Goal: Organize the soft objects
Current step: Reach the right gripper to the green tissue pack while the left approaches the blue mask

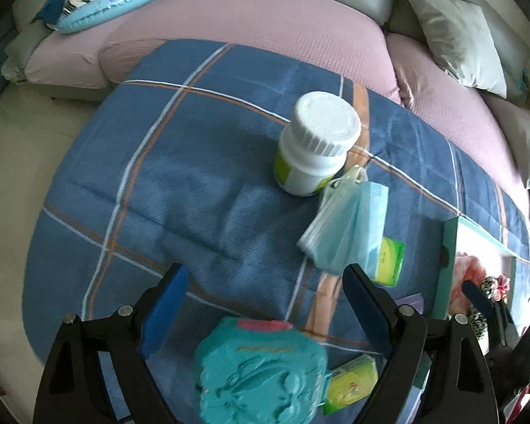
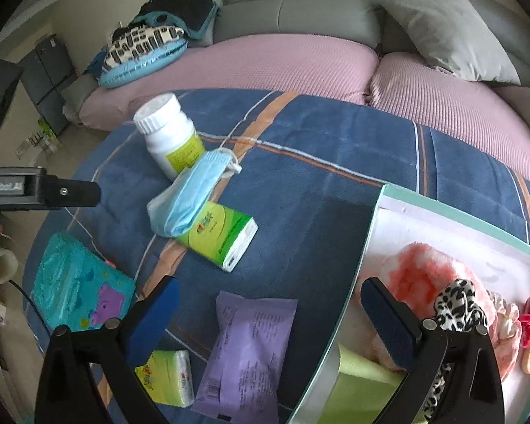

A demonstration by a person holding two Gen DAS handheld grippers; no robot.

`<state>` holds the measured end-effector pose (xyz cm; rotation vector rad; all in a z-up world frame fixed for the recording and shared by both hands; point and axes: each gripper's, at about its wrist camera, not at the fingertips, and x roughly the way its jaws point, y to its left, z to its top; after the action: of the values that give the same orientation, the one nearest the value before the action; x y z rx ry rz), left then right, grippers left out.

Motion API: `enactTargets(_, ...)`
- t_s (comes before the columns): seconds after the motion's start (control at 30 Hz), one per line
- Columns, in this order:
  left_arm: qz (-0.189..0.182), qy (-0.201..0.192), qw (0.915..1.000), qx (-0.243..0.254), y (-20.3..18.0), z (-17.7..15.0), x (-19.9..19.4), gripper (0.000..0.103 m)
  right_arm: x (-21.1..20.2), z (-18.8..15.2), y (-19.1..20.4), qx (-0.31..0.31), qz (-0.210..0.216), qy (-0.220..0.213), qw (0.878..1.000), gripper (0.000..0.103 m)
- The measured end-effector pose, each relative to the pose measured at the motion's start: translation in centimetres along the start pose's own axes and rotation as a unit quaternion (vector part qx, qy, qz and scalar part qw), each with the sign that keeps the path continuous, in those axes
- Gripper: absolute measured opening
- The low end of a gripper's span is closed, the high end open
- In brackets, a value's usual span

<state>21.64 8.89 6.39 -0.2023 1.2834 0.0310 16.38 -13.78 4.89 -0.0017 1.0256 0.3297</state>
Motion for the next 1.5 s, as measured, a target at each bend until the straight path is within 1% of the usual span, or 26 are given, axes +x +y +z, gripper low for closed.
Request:
enactTargets(0.07,-0.006,0.006,1.0000,0.004,-0.5,0.3,0.5,0.089,-0.1,0.2,-0.3,0.003,0.007,-0.005,1.000,0.103)
enactTargets(0.2,-0.020,0.020,0.9995,0.015,-1.9,0.9,1.6,0.089,-0.2,0.4,-0.5,-0.007,-0.004,-0.007,1.000,0.103)
enactTargets(0.33,-0.025,0.028,0.9990,0.022,-3.3,1.2,2.5,0.089,0.1,0.6,-0.6,-0.011,-0.003,0.000,1.000,0.103)
enactTargets(0.53,-0.030,0.047,0.9984,0.015,-4.5,1.8,4.2,0.089,1.1,1.2,0.8,-0.056,-0.011,0.011,0.998,0.103)
enactTargets(0.63,-0.038,0.052,0.9978,0.016,-5.0,1.9,4.6,0.089,1.8,1.6,1.6,-0.073,-0.002,0.019,0.997,0.103)
enactTargets(0.73,-0.033,0.061,0.9975,0.015,-5.5,2.2,5.5,0.088,2.6,1.7,2.0,-0.082,0.003,0.026,0.996,0.103)
enactTargets(0.83,-0.036,0.069,0.9969,0.010,-5.7,2.6,6.3,0.081,3.3,1.8,2.1,-0.081,0.012,0.034,0.996,0.103)
enactTargets(0.93,-0.035,0.076,0.9964,0.012,-6.1,2.8,7.0,0.080,4.0,2.0,2.1,-0.077,0.019,0.041,0.996,0.103)
enactTargets(0.97,-0.036,0.077,0.9963,0.012,-6.1,2.9,7.2,0.074,4.2,2.0,2.2,-0.078,0.019,0.042,0.996,0.103)
enactTargets(1.03,-0.039,0.077,0.9962,0.009,-6.1,2.9,7.4,0.067,4.6,2.1,2.4,-0.082,0.023,0.046,0.995,0.103)
enactTargets(1.1,-0.050,0.073,0.9961,-0.004,-5.6,3.0,7.3,0.066,5.1,2.3,2.7,-0.086,0.030,0.050,0.995,0.103)
enactTargets(1.17,-0.062,0.069,0.9954,-0.020,-4.8,3.0,7.3,0.059,5.8,2.6,3.1,-0.088,0.035,0.056,0.994,0.103)
enactTargets(1.3,-0.056,0.070,0.9954,-0.034,-3.6,3.1,7.5,0.055,6.8,3.1,3.7,-0.094,0.034,0.062,0.993,0.103)
enactTargets(1.43,-0.063,0.071,0.9943,-0.047,-2.6,3.2,7.8,0.054,8.0,3.5,4.3,-0.094,0.034,0.069,0.993,0.103)
enactTargets(1.5,-0.066,0.072,0.9940,-0.050,-2.4,3.3,7.8,0.050,8.5,3.8,4.7,-0.096,0.036,0.071,0.992,0.103)
